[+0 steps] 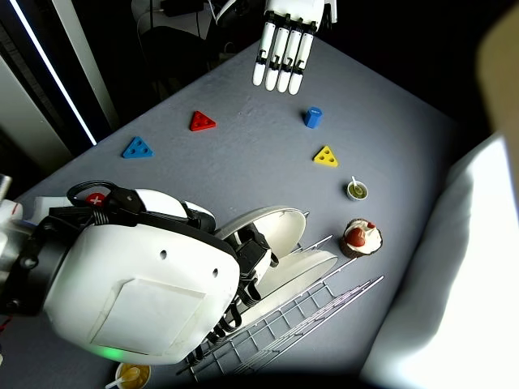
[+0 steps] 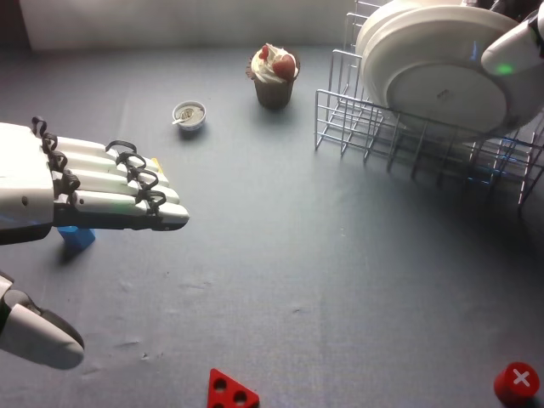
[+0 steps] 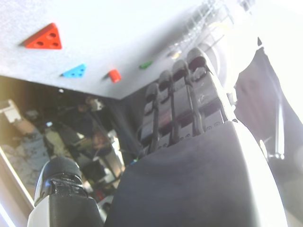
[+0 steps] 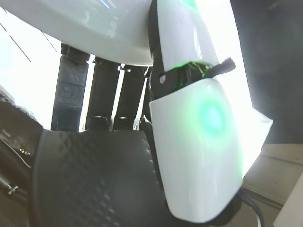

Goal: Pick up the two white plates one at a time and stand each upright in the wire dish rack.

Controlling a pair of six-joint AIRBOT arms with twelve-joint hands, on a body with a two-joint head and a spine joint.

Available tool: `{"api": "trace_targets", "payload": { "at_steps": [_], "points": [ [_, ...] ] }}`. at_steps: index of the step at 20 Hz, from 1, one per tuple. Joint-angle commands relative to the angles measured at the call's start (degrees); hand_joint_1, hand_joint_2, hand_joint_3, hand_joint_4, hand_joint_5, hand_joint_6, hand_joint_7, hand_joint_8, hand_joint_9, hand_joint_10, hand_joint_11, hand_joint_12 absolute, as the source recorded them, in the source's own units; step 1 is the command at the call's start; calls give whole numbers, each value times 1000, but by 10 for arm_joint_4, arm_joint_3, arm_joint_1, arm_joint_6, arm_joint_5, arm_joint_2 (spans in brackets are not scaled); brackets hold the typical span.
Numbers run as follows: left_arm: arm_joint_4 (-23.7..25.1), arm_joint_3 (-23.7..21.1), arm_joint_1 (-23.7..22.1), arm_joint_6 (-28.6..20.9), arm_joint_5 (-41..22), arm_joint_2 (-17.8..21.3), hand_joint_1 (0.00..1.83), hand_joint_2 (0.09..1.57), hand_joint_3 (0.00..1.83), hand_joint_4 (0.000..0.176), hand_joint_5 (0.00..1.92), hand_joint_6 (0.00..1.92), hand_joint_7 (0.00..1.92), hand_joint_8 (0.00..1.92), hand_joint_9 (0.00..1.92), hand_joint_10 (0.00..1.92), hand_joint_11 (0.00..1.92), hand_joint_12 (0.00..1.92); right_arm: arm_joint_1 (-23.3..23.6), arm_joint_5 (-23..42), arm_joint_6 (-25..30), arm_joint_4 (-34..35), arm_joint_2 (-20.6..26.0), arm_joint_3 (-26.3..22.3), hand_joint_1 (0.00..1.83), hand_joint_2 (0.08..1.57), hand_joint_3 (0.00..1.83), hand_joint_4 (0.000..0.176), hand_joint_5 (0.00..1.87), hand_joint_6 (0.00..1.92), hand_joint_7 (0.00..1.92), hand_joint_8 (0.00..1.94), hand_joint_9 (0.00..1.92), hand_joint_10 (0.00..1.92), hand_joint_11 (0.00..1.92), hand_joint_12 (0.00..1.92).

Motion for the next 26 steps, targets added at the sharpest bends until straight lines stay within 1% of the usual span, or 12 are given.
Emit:
{"api": "trace_targets", "payload": {
  "at_steps": [1,2,3,4,5,6,7,10,12,18,23,26],
  "points": [
    [-37,2,-4,-1,-43,4,42,949,0,0,162,4,200,6,199,9,222,11,7,66,10,10,2,3,1498,1024,0,0,1010,829,1188,341,1211,593,1077,1265],
    [-37,1,-4,-1,-44,4,51,950,0,0,153,0,193,2,190,4,208,5,5,66,10,10,1,4,1499,1025,0,0,1001,828,1189,358,1205,605,1080,1260],
    [-37,1,-4,-1,-44,4,36,954,1,0,128,0,168,0,162,0,178,1,2,71,10,10,-1,6,1500,1019,7,0,981,901,1126,508,1203,592,1138,1150],
    [-37,1,-4,-1,-44,4,35,957,2,0,136,5,166,1,164,3,179,3,0,72,10,10,-3,7,1372,1024,4,0,845,342,927,200,1051,247,1029,700],
    [-38,2,-5,-1,-43,4,40,955,1,0,147,9,177,6,178,8,192,9,-2,72,10,10,-6,10,1295,1028,0,0,820,93,862,59,1015,88,1028,495],
    [-40,2,-5,-1,-43,4,57,952,0,0,161,12,191,10,191,11,201,13,-3,72,10,10,-7,11,1212,1026,0,0,763,19,791,11,957,18,1026,366],
    [-42,2,-5,-1,-43,4,67,954,0,0,159,9,189,7,190,10,203,13,-3,76,10,10,-9,13,1159,1013,0,0,785,4,822,3,919,3,986,291],
    [-42,2,-5,-1,-47,5,63,959,2,0,115,0,142,0,146,0,161,1,-5,79,10,10,-10,16,1041,960,0,0,760,4,799,0,808,0,855,210],
    [-42,2,-5,-1,-49,5,70,952,0,0,130,6,164,9,163,7,179,10,-5,80,10,11,-10,17,987,939,0,0,755,1,764,0,771,0,806,187],
    [-46,1,-5,-1,-48,6,72,950,1,0,130,2,161,1,164,1,182,8,-1,103,10,11,-11,8,946,953,0,0,665,1,695,2,711,2,748,169],
    [-46,0,-5,-1,-48,7,57,948,0,0,148,6,177,5,181,5,191,10,33,110,10,11,2,-11,831,942,0,0,544,0,655,0,670,0,640,132],
    [-45,0,-5,-1,-46,7,41,957,3,0,108,0,144,0,146,0,164,0,55,110,10,13,11,-17,801,940,0,12,513,3,563,0,579,0,579,108]
  ]
}}
